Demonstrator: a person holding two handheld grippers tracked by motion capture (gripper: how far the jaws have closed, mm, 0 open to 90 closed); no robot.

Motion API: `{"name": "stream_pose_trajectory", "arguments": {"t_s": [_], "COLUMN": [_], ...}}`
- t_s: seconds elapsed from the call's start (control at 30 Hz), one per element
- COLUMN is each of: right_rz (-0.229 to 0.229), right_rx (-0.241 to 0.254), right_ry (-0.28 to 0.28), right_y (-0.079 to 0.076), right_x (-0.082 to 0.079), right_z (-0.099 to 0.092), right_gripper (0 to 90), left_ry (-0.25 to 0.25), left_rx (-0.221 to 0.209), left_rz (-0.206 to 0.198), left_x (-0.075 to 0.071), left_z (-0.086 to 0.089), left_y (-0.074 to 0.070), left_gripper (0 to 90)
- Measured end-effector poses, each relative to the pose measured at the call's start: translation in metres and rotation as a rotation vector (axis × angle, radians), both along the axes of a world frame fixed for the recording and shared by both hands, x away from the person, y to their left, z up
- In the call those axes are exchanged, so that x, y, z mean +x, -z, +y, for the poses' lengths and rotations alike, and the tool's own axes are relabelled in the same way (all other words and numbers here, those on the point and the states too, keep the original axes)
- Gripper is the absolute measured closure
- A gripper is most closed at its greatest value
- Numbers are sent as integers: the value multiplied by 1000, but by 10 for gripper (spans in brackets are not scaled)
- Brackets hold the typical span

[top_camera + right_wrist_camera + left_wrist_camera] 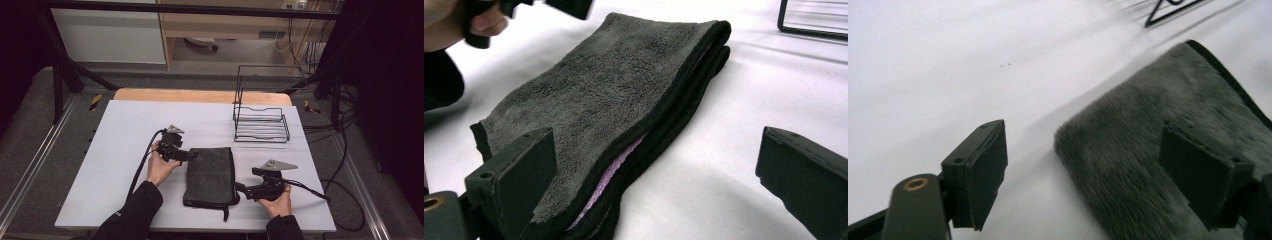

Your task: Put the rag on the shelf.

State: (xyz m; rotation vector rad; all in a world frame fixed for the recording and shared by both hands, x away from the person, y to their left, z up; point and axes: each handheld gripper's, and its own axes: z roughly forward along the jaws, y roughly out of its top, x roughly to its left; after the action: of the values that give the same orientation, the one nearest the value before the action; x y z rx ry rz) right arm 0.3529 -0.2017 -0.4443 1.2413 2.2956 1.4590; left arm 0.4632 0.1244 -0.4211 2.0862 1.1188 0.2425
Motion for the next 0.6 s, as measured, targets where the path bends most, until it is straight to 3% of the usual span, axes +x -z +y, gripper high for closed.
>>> {"name": "stream_pose_trajectory", "arguments": {"t_s": [0.07,0.3,0.4,0.47,0.6], "right_rz": [-2,-8,-4,-6,-5], "right_rx": [-5,-6,-7,-5,-10], "right_ry": [-3,-6,-3,-5,-7], "right_y": [0,0,0,0,-4], "right_x": [0,0,2,4,12], "right_z": [0,0,0,0,3], "right_gripper": [39,46,50,56,60], "left_ry": [-6,-17,-16,-17,-18], "left_rx": [27,30,6,14,-10], "left_rz": [6,76,104,108,120], "left_x": [5,10,9,8,7], "left_z": [-4,-6,-7,-9,-9], "left_y": [4,14,15,16,19], "left_gripper": [268,483,568,603,666]}}
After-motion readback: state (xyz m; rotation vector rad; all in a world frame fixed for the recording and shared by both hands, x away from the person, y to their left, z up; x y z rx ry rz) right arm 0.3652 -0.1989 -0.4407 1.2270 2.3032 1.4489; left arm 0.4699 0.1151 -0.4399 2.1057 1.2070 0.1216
